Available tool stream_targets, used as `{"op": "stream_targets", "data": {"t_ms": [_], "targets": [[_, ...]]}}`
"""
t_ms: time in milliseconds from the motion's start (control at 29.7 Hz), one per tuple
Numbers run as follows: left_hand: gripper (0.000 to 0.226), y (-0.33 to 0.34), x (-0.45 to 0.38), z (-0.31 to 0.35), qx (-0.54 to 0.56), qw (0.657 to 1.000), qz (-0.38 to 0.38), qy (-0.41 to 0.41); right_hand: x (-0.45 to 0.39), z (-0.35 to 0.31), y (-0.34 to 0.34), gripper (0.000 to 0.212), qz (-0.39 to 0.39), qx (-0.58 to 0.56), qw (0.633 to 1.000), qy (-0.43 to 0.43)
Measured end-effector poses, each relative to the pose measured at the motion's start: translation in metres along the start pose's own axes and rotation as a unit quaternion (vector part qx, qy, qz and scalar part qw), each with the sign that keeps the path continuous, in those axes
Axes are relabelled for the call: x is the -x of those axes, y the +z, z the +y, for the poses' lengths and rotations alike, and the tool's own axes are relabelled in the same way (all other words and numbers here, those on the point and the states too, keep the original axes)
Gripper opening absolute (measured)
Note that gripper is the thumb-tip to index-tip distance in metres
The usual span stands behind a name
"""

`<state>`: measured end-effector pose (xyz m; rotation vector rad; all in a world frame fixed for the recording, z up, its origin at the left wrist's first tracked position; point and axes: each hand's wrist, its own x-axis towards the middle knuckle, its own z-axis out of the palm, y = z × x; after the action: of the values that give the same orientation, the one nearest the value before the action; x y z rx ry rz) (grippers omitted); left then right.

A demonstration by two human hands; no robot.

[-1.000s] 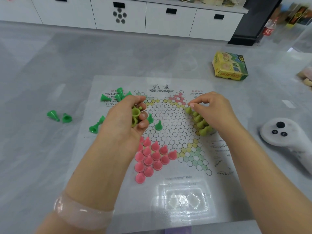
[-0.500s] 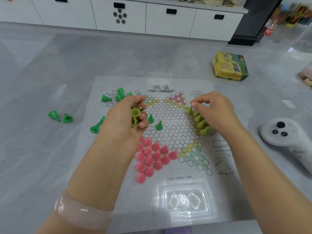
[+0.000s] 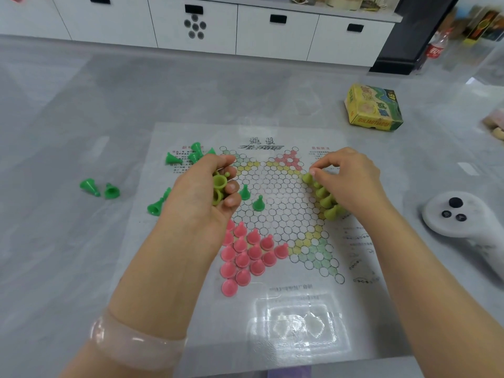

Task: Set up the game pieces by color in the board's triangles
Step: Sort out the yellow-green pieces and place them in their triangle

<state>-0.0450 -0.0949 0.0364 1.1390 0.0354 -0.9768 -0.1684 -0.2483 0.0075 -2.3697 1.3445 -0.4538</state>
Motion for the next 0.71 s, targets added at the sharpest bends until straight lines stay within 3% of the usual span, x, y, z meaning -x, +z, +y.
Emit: {"op": "stream_targets", "data": {"t_ms": [605,706], "targets": [[0.014,-0.0016,-0.0009,0.0014,0.002,1.0,0.003,-0.003,-0.0001,0.002,0.0023,0.006,-0.007,0.013,1.0,-0.011],[0.012,-0.0016,-0.0018,0.0019,0.007,1.0,-0.007,-0.003,-0.0007,0.0039,-0.0007,0.015,-0.02,0.02,1.0,-0.003]]}}
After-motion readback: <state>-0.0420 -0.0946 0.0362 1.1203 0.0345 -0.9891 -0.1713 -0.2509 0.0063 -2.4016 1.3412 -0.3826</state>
